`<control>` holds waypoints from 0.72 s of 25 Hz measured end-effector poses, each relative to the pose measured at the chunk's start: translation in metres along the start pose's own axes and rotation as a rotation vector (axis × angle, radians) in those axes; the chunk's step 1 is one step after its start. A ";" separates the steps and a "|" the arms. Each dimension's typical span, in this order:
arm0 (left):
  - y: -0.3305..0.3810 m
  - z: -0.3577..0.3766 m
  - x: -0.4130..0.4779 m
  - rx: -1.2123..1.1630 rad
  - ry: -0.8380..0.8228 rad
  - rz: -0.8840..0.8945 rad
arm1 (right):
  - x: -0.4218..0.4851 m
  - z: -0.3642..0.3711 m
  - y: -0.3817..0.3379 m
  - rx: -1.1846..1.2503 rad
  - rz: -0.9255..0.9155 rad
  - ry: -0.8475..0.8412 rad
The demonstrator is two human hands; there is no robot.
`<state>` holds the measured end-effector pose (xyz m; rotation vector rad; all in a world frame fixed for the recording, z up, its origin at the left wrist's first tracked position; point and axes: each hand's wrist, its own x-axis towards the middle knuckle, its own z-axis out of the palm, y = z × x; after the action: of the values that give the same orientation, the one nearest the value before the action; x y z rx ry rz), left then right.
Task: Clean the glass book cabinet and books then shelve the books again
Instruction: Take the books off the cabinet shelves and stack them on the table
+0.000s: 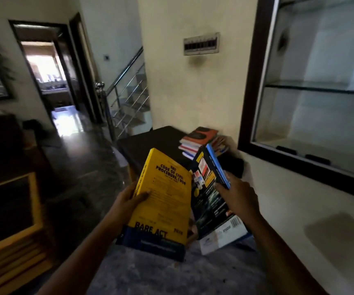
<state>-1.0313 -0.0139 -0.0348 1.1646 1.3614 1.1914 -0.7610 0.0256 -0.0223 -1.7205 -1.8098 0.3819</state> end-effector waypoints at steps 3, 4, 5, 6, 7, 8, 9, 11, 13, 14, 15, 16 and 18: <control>-0.021 -0.055 0.037 -0.142 0.060 -0.037 | 0.036 0.043 -0.043 -0.012 -0.053 -0.038; -0.027 -0.070 0.052 -0.181 0.087 -0.043 | 0.051 0.058 -0.055 -0.024 -0.073 -0.048; -0.033 -0.084 0.070 -0.213 0.110 -0.051 | 0.069 0.074 -0.066 -0.043 -0.094 -0.043; -0.037 -0.097 0.091 -0.243 0.125 -0.067 | 0.089 0.091 -0.077 -0.065 -0.111 -0.041; -0.042 -0.107 0.112 -0.272 0.134 -0.088 | 0.110 0.108 -0.085 -0.074 -0.123 -0.042; -0.047 -0.118 0.137 -0.301 0.139 -0.102 | 0.132 0.125 -0.093 -0.070 -0.124 -0.045; -0.051 -0.128 0.164 -0.335 0.145 -0.115 | 0.157 0.142 -0.100 -0.066 -0.128 -0.049; -0.056 -0.142 0.208 -0.383 0.163 -0.164 | 0.201 0.164 -0.110 -0.060 -0.124 -0.081; -0.055 -0.161 0.258 -0.404 0.159 -0.203 | 0.249 0.183 -0.121 -0.043 -0.106 -0.101; -0.054 -0.169 0.281 -0.403 0.148 -0.223 | 0.270 0.190 -0.126 -0.050 -0.086 -0.119; -0.053 -0.177 0.306 -0.395 0.134 -0.235 | 0.289 0.198 -0.128 -0.057 -0.072 -0.126; -0.053 -0.183 0.330 -0.393 0.112 -0.243 | 0.305 0.204 -0.130 -0.065 -0.053 -0.128; -0.052 -0.190 0.379 -0.403 0.069 -0.251 | 0.332 0.210 -0.132 -0.058 -0.029 -0.101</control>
<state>-1.2596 0.3420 -0.0972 0.6545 1.2036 1.2569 -0.9840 0.3751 -0.0321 -1.7404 -1.9330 0.4143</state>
